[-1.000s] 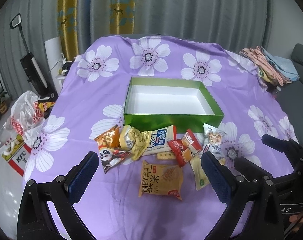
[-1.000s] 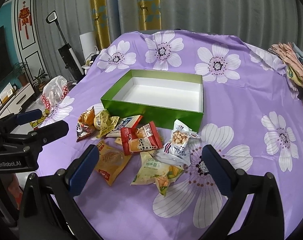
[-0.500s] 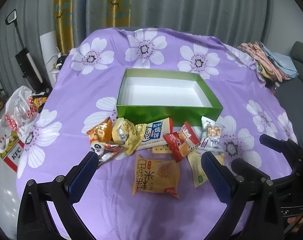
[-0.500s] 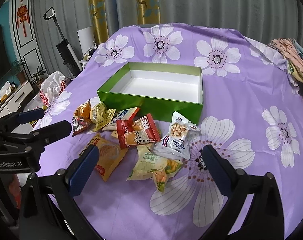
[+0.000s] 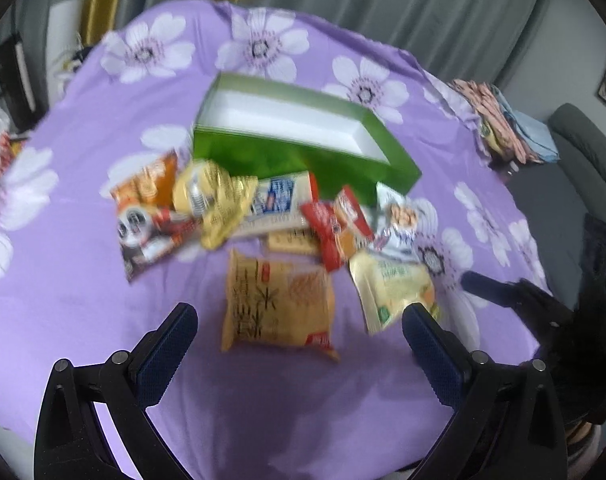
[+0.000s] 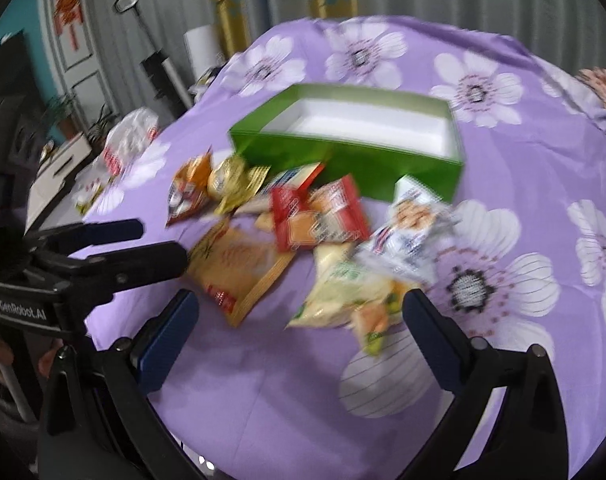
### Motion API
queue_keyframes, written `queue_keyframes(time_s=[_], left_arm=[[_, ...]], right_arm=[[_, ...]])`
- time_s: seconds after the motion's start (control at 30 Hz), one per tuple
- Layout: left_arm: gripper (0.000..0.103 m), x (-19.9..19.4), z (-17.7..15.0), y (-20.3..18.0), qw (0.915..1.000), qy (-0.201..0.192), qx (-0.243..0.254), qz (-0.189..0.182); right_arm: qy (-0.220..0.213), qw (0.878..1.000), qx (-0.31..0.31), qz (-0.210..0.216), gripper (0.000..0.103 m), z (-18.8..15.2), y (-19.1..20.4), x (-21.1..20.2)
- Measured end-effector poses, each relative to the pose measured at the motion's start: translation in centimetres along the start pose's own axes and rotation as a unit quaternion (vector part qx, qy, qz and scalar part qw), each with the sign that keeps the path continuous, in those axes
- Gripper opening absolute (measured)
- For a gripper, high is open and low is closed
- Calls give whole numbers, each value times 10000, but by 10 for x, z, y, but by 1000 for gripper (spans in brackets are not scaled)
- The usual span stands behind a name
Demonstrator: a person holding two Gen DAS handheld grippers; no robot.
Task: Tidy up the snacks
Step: 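Move the left gripper toward the yellow rice-cracker bag in the snack pile, then close the left gripper on the yellow rice-cracker bag and lift it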
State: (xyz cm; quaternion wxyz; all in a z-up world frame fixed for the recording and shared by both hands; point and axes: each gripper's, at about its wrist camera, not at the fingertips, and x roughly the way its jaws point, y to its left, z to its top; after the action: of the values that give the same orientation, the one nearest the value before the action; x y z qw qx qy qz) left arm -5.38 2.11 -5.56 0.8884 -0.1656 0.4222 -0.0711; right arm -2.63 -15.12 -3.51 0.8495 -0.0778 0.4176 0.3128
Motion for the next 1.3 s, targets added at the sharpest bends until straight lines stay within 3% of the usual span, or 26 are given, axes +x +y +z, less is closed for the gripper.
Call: queue_keyframes(time_s=[0.27,0.37,0.43,0.53,0.77,0.93,1.3], left_arm=[[98,22,-5,17,9987,187,-185,-432],[94,27,-2,19,9988,194,-137,-438],[81,32,0,20,9986,255,-131,-436],[72,43,2,23,9985,403,-127,-343],[63,50,-2,26,9980,510,-126,-366],[61,47,-2,16,9985,463,203,-227],[61,17,4,6,9992,183,270,-215]], right_arm=[[298,9971,-156,678,72,-9,30,37],[326,9971,-158,666,72,-9,34,48],[333,9969,-129,700,70,-7,34,54],[392,9966,-103,724,62,-5,35,65],[365,9968,-148,702,36,-3,34,71],[323,9971,-115,675,31,-3,34,68],[-67,9967,-277,757,28,3,42,38]])
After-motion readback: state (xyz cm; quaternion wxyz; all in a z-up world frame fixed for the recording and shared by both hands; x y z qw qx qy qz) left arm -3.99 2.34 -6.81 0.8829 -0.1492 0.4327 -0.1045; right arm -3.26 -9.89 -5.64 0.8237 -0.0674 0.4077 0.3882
